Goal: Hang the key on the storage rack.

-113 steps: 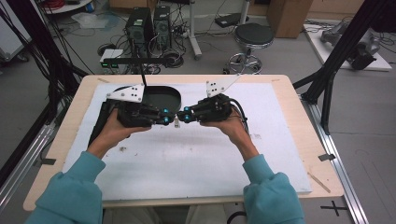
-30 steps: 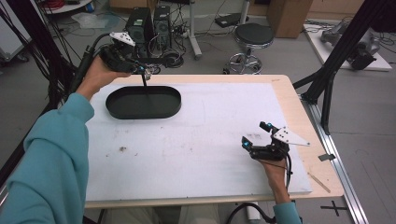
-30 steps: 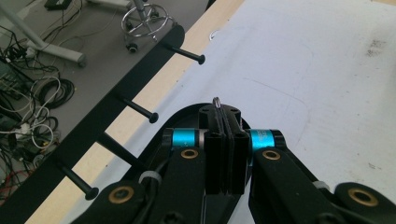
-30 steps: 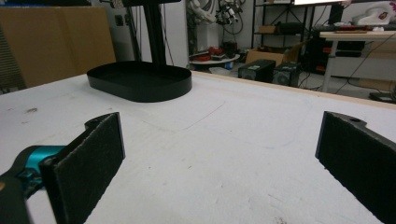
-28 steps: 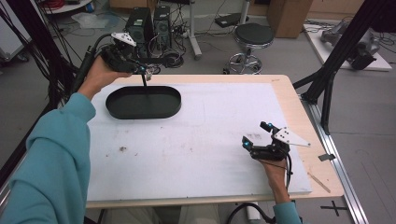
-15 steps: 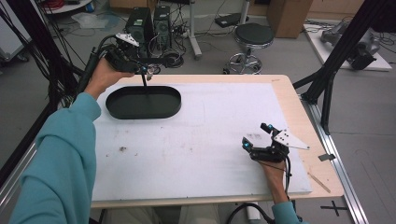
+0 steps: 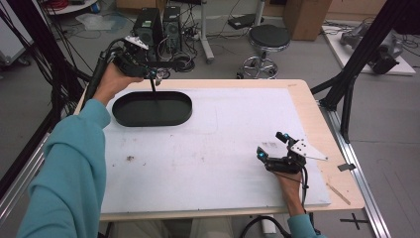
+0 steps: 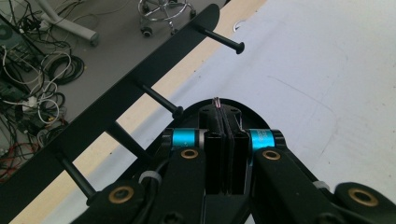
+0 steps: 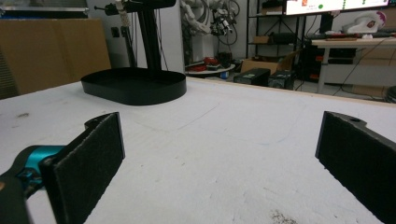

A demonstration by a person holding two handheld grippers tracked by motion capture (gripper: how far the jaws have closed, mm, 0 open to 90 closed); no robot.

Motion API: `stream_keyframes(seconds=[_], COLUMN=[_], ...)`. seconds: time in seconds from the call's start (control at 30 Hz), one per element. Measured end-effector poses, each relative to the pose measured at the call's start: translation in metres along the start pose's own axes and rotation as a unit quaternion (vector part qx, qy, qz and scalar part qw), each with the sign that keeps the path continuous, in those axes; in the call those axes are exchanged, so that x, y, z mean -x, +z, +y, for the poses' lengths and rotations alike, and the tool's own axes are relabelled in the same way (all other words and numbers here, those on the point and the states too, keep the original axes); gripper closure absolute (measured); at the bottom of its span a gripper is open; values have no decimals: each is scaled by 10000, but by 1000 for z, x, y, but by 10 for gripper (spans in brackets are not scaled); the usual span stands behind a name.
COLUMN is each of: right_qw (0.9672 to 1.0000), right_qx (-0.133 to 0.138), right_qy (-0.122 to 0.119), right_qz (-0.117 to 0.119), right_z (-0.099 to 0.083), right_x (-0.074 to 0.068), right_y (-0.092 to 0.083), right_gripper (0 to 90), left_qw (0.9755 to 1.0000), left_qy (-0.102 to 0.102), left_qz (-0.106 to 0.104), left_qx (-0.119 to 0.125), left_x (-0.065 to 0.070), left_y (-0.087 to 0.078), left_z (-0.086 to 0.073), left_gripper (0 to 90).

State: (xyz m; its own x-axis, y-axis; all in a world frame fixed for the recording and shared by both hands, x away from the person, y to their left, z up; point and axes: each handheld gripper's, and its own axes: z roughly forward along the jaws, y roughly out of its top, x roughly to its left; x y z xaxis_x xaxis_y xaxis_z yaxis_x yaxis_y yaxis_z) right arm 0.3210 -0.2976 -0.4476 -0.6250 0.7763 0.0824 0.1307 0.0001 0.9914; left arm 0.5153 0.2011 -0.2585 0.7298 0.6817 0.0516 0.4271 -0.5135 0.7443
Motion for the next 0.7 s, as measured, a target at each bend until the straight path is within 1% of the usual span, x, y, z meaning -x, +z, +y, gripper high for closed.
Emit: stream_keyframes(seconds=[0.1, 0.23, 0.3, 0.4, 0.57, 0.7], right_qw=[10000, 10000, 10000, 10000, 10000, 10000], right_qx=[-21, -37, -37, -60, -64, -64], right_qy=[33, -17, -16, -20, -19, -32], right_qz=[-3, -4, -7, 33, 25, 16], right_z=[-1, -1, -1, -1, -1, -1], right_x=[1, 0, 0, 0, 0, 0], right_y=[0, 1, 1, 1, 1, 1], right_gripper=[4, 4, 4, 4, 4, 4], left_qw=[10000, 10000, 10000, 9999, 9997, 9996], left_qy=[-47, -49, -93, -140, -208, -254], left_qz=[5, 33, 36, 65, 118, 109], left_qx=[1, -30, -7, -45, -88, -35], left_x=[-2, -3, -4, -4, -5, -6], left_y=[1, 4, 4, 5, 6, 7], left_z=[-1, -1, -1, -1, -1, -1], left_gripper=[882, 882, 882, 882, 882, 882])
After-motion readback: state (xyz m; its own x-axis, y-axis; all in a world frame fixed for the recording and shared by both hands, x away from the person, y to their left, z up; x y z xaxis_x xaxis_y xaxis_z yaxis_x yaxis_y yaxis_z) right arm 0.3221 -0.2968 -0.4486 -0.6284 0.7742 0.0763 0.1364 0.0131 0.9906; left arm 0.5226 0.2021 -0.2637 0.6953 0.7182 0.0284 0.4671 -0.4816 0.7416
